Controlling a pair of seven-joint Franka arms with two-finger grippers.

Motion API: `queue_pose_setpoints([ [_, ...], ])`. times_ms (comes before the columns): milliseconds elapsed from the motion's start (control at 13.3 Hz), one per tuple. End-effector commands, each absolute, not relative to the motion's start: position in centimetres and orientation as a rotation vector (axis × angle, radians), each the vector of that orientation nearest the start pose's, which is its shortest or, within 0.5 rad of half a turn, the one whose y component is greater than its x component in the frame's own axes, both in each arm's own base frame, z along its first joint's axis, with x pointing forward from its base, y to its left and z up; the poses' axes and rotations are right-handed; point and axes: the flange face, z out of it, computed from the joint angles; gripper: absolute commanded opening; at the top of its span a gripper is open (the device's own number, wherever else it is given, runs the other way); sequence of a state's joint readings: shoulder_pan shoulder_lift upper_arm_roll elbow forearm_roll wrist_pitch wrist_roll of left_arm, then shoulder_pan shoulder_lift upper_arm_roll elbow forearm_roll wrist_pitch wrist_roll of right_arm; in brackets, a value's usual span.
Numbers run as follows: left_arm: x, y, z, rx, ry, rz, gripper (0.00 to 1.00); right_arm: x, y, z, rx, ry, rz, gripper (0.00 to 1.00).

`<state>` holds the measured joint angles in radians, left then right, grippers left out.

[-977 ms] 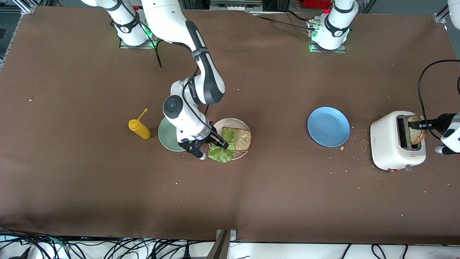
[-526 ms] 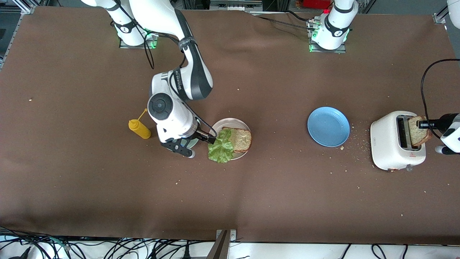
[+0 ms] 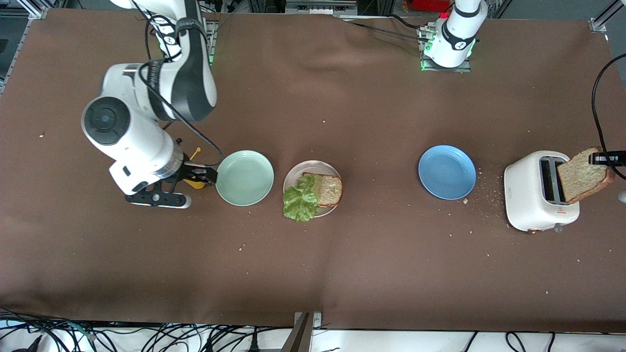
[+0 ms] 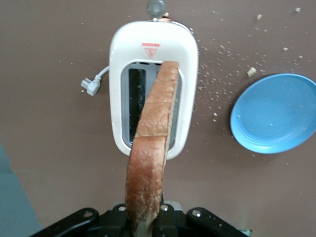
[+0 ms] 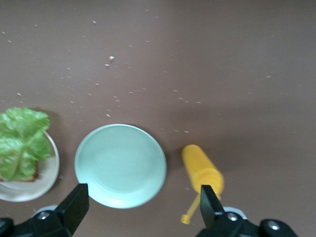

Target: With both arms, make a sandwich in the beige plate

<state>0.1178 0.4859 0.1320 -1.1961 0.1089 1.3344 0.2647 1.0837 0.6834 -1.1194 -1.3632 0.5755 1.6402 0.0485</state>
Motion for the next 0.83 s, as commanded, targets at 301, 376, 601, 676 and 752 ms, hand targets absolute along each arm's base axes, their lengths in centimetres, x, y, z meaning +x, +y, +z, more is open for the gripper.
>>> queue_pose_setpoints([
  [301,64.8,7.3,46.4,-3.426,0.172,0.671,0.00,63.9,16.9,48.9,-3.090,0.008,0.155,1.00],
  [376,65.3,5.5,44.7,-3.495,0.199,0.716,0.00,63.9,16.8,48.5,-3.097,0.002,0.186,1.00],
  [601,66.7,-3.3,40.0,-3.585,0.343,0.877,0.00,63.8,16.1,48.7,-3.169,-0.036,0.214,1.00],
  [676,66.9,-6.5,38.1,-3.603,0.388,0.949,0.00,63.7,14.6,50.1,-3.189,-0.064,0.193,1.00],
  [752,67.1,-8.7,36.6,-3.632,0.372,1.008,0.00,63.1,13.7,51.5,-3.184,-0.096,0.187,1.00],
])
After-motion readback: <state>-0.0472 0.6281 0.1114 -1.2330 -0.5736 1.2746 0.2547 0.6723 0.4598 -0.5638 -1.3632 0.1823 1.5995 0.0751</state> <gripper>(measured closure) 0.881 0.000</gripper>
